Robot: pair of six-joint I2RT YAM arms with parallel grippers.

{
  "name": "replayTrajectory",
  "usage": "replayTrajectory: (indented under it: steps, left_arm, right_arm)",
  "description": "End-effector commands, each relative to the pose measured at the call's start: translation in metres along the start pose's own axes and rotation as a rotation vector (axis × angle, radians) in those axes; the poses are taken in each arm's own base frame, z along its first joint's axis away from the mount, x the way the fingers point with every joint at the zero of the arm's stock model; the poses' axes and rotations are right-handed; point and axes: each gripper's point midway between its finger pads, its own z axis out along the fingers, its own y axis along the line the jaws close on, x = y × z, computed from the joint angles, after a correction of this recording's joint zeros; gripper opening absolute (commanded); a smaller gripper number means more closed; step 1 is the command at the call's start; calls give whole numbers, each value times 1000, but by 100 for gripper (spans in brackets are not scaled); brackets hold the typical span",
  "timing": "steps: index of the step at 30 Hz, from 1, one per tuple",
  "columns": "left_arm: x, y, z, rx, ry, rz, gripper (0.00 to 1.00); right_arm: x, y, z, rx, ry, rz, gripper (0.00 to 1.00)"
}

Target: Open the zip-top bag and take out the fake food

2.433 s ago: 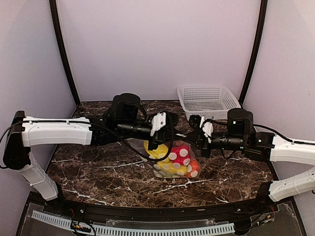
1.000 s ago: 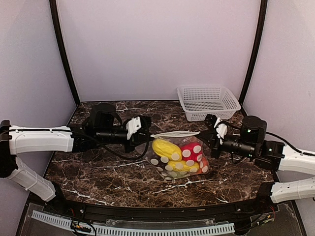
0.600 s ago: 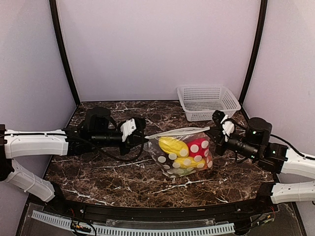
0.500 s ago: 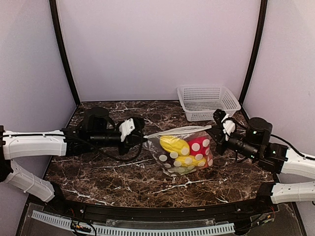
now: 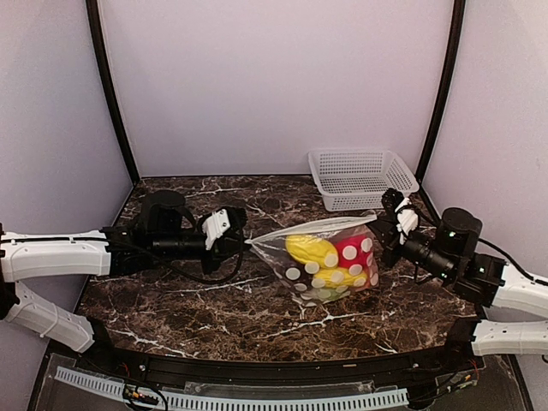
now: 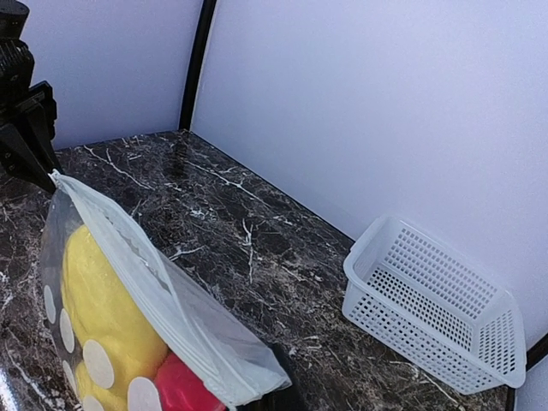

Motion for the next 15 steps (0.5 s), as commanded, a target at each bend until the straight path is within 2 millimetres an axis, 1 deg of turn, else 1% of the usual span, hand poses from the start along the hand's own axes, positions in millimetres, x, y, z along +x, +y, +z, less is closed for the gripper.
replayTrajectory:
  steps: [1, 2, 3, 4, 5, 6, 7, 8, 9, 11, 15]
  left_arm:
    - [6, 2, -1, 20, 41, -42, 15]
    - [1, 0, 0, 39, 28, -55, 18]
    - [-9, -6, 1, 79, 1, -57, 25]
    - [-14, -8, 2, 92, -10, -59, 29]
    - [-23, -13, 3, 107, -25, -47, 37]
    - [-27, -14, 3, 105, -29, -31, 41]
    - [-36, -17, 3, 112, -40, -18, 46]
    - [-40, -17, 3, 110, -45, -10, 48]
    - [-48, -16, 2, 109, -60, -6, 52]
    - [-58, -13, 2, 104, -79, -4, 53]
    - [-67, -7, 9, 96, -75, 11, 52]
  right_arm:
    - [-29, -5, 4, -15, -114, 28, 0]
    - [-31, 4, 8, -68, -118, 29, 0]
    - [-31, 14, 12, -121, -119, 28, 0]
    - [-35, 22, 15, -167, -125, 30, 0]
    - [-37, 29, 18, -207, -127, 30, 0]
    - [-39, 35, 22, -241, -127, 27, 0]
    - [-38, 40, 26, -267, -121, 24, 0]
    - [-41, 42, 27, -283, -125, 22, 0]
    - [-43, 45, 28, -297, -131, 16, 0]
    - [-47, 47, 29, -314, -146, 9, 0]
    - [-54, 49, 27, -331, -162, 3, 0]
